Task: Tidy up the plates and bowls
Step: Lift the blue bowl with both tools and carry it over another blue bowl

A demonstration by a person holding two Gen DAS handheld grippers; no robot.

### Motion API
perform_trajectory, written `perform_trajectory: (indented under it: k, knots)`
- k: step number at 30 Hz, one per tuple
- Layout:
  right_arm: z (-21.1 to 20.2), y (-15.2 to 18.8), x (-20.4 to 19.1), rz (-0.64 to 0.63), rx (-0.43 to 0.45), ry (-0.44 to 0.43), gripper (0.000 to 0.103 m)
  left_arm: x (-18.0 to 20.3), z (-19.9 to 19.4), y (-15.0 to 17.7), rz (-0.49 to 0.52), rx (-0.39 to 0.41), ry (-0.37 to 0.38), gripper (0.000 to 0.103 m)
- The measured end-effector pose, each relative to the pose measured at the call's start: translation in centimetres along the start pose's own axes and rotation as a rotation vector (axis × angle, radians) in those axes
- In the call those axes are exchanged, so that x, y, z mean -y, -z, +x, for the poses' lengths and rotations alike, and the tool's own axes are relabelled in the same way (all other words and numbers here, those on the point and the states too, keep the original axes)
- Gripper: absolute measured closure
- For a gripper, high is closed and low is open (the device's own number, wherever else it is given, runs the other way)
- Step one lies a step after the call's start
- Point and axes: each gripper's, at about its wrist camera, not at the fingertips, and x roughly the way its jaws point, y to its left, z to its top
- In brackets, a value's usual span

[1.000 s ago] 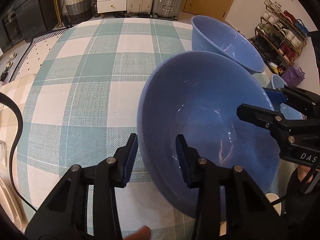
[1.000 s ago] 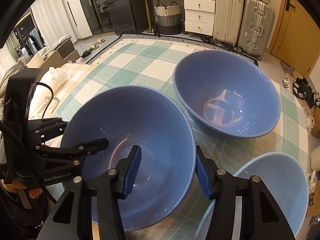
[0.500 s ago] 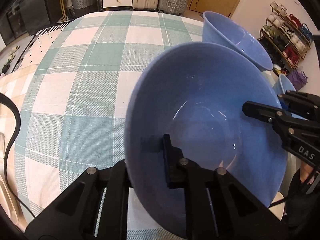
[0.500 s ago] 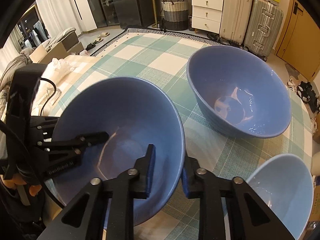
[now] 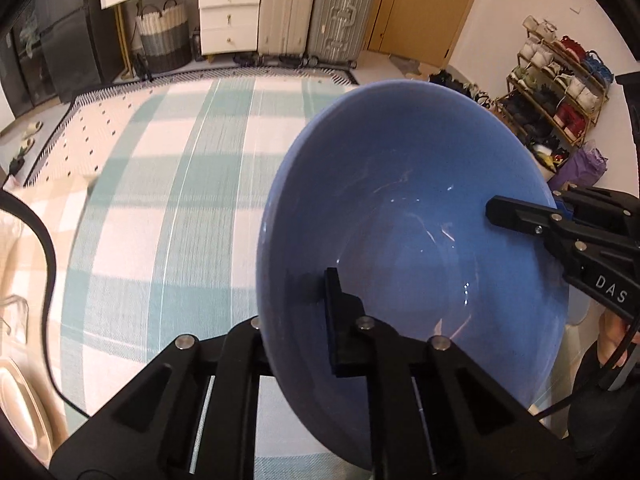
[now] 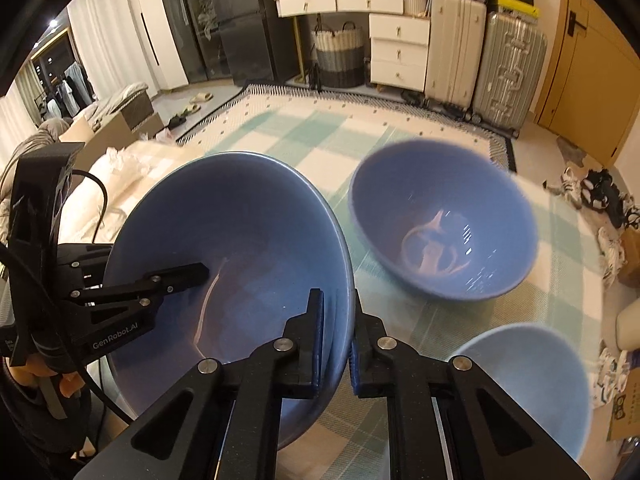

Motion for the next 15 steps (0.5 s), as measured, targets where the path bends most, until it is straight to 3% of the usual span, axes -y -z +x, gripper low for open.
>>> perform_trajectory:
  k: [9,15]
  knots:
    - [-4.4,-2.1,3.0,0.050,0.083,0.028,0.093,3.6,-2.0,-4.3,0.056,0.071,0.002,0.096]
    - [-6.4,-3.2,5.0,0.078,0.121,0.052,0.093,5.6,-2.2,-7.6,0.073,0.076,0.018,0.095]
